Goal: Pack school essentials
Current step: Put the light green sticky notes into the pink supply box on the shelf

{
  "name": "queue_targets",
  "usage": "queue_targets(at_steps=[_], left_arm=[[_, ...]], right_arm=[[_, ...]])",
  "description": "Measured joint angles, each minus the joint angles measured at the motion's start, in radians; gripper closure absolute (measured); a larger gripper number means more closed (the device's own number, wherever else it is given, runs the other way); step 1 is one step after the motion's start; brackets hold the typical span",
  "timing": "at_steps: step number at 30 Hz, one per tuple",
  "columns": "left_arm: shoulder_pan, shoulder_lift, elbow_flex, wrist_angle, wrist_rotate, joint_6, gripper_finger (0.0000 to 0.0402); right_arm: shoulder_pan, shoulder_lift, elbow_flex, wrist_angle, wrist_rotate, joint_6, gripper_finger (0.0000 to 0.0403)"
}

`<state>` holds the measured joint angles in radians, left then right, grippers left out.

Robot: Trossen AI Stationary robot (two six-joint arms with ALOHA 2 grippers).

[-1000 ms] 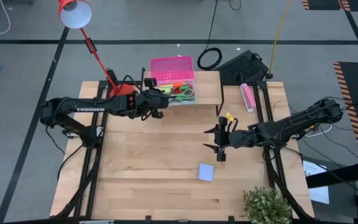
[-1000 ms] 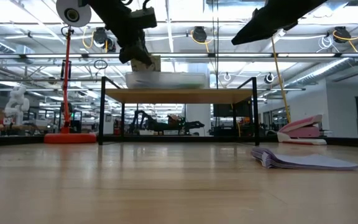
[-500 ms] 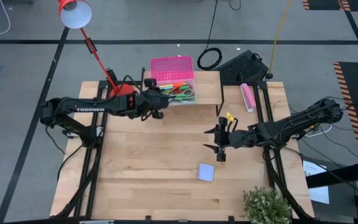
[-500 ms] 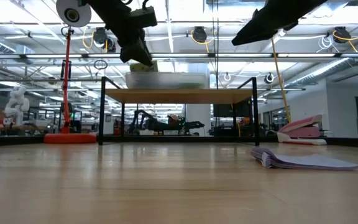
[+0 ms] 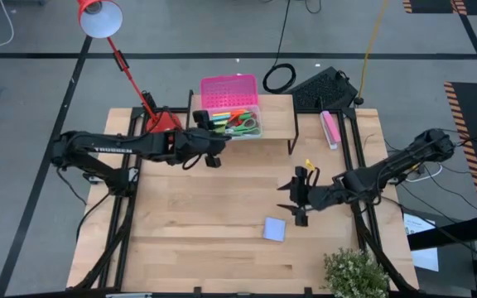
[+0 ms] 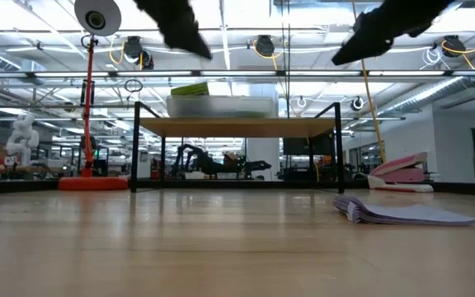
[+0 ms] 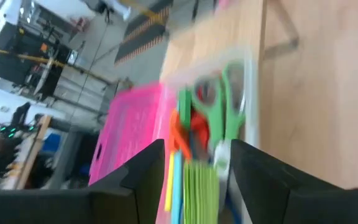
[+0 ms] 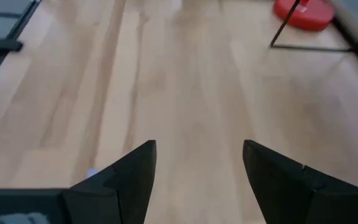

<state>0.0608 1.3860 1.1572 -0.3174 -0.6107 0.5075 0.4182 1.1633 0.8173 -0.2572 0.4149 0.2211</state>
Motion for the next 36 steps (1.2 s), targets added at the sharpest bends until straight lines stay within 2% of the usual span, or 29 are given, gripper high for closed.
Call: queue_targets(at_steps=[3, 6, 8, 12, 14, 18, 27, 31, 36], left_arm=[[-0.041, -0.012, 0.034, -0.006, -0.006, -0.034, 0.0214], [-0.049, -0.016, 0.054, -0.001, -0.092, -0.037, 0.0228], [-0.009, -0.016, 0.054, -0.007, -0.122, -0.038, 0.0249], [0.117, 0.002, 0.041, -0.017, -0.119, -0.063, 0.0308], [0.163, 0.01, 0.028, -0.043, -0.092, -0.104, 0.034], [0.192, 0.006, 0.009, -0.054, 0.074, -0.152, 0.0391], [0.194, 0.008, -0.039, -0.088, 0.172, -0.18, 0.039], [0.193, 0.008, -0.043, -0.084, 0.251, -0.192, 0.0398], [0.192, 0.008, -0.043, -0.096, 0.287, -0.222, 0.0386]], right_arm=[[0.047, 0.0, 0.0, -0.026, 0.0, 0.042, 0.017], [0.089, 0.001, 0.0, -0.032, 0.0, 0.074, 0.017], [0.113, 0.001, 0.0, -0.033, 0.0, 0.089, 0.017], [0.136, 0.001, 0.0, -0.033, 0.003, 0.093, 0.017], [0.142, 0.0, 0.0, -0.033, 0.005, 0.097, 0.017], [0.147, 0.0, 0.0, -0.051, 0.006, 0.104, 0.017], [0.147, 0.0, 0.0, -0.07, 0.007, 0.082, 0.017], [0.147, 0.0, 0.0, -0.07, 0.007, 0.082, 0.017], [0.147, 0.0, 0.0, -0.07, 0.007, 0.082, 0.017]])
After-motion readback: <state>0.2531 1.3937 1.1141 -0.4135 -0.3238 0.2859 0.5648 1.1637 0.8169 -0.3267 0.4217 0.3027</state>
